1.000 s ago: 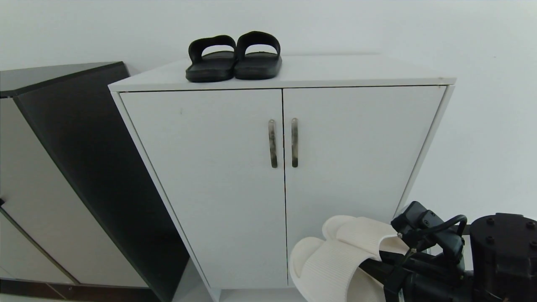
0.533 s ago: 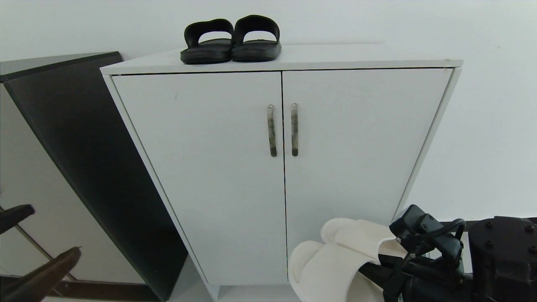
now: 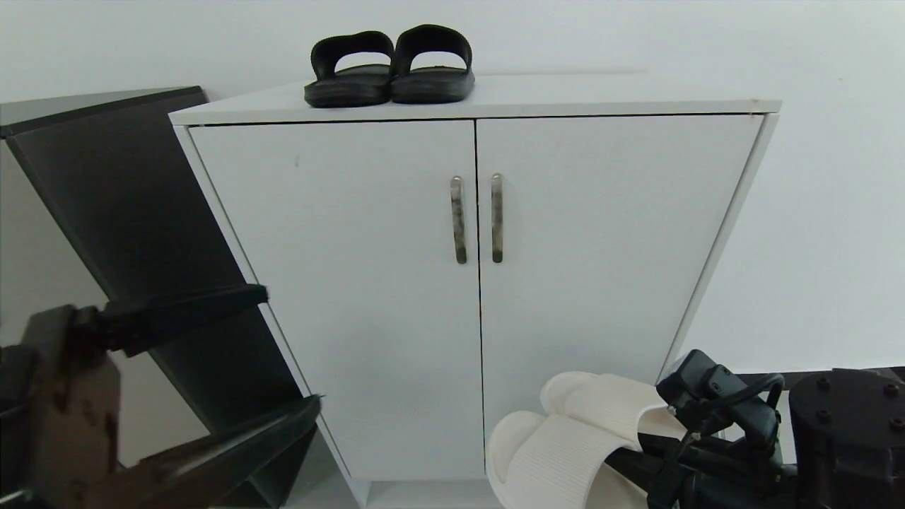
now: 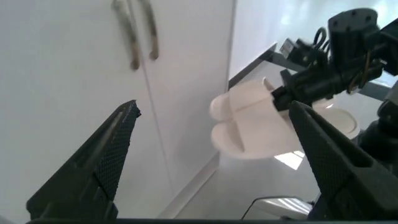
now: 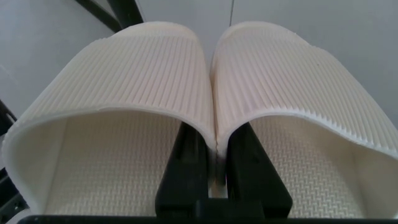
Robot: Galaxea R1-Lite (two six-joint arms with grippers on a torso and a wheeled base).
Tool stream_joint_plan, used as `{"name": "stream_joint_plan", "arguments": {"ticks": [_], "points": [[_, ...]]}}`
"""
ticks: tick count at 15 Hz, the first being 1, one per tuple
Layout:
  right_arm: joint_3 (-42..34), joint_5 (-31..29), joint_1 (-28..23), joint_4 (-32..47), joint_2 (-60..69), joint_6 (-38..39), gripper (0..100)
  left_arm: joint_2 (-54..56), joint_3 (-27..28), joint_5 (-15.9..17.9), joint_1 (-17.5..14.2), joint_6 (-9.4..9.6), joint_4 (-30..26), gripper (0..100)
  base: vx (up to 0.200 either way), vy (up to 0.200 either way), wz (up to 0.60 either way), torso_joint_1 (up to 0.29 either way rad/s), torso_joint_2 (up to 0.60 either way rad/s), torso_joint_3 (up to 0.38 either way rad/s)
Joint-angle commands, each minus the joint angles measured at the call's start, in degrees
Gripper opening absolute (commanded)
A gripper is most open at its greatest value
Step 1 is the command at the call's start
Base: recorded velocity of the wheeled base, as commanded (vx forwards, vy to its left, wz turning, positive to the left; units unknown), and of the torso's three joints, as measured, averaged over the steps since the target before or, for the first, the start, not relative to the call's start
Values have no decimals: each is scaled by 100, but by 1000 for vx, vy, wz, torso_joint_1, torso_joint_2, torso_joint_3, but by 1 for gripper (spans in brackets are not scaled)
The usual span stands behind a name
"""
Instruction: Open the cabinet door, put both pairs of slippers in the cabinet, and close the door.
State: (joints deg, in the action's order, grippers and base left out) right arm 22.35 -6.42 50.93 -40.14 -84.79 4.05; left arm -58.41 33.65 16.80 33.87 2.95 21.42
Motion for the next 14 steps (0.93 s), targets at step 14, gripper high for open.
{"name": "stream_joint_plan", "arguments": {"ticks": [14], "points": [[-108, -26, 57, -125, 111, -334, 0, -3045, 2603, 1546, 454, -2211, 785, 100, 0, 0, 0, 0, 0, 0]]}}
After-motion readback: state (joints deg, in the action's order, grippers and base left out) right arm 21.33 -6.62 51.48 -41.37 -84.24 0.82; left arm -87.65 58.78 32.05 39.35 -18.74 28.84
